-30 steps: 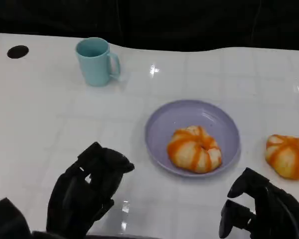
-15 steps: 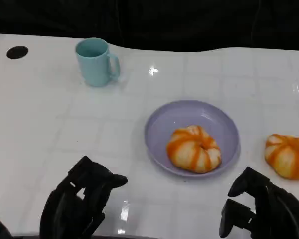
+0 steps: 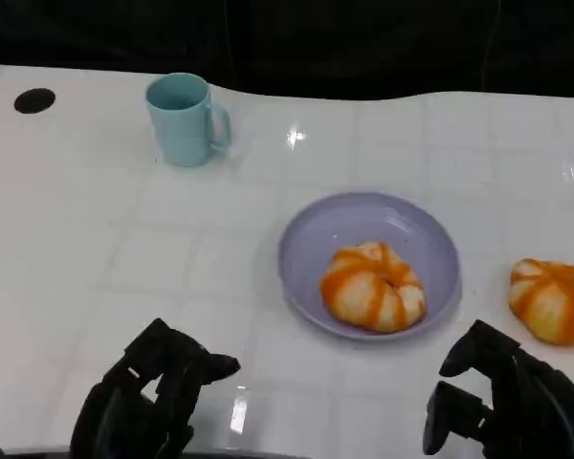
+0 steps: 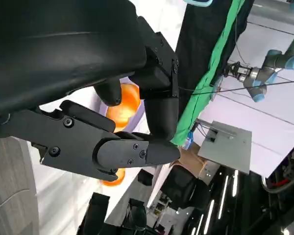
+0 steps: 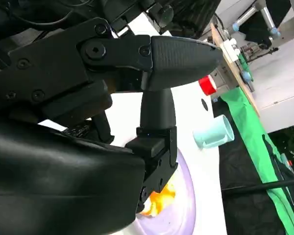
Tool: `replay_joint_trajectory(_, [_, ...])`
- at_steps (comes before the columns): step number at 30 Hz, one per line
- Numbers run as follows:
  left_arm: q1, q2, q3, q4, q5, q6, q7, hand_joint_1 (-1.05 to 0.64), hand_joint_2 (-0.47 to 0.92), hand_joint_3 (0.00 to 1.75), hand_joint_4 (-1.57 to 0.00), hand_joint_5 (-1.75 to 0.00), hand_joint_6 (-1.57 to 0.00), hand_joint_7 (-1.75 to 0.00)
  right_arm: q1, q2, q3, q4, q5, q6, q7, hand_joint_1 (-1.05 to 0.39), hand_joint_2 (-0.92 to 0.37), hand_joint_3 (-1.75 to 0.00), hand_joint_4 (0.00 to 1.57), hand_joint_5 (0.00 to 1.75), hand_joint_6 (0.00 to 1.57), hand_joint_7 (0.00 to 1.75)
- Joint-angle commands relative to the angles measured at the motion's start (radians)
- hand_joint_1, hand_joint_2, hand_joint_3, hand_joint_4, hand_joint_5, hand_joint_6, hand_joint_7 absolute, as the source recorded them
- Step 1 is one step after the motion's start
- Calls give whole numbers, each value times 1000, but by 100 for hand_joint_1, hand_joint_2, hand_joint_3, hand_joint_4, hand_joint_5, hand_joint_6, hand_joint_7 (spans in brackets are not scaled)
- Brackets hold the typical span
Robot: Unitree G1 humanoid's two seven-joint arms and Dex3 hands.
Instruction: Grasp the bread from the table and place it into the plate.
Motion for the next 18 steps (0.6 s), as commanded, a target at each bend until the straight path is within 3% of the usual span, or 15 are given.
replay_joint_trajectory(1, [1,11,12,7,-1,2,-15,-53,92,44,-59,-175,-45,-156,-2,-9,-5,-8,1,5,-6,-51,-92,-53,73,175,44,175])
replay_joint_trajectory(18, [-14,-10,33,19,6,-5,6,-51,92,44,-59,-175,-43,-161,-9,-7,-7,1,-1,3,-9,-50,-92,-55,72,175,44,175])
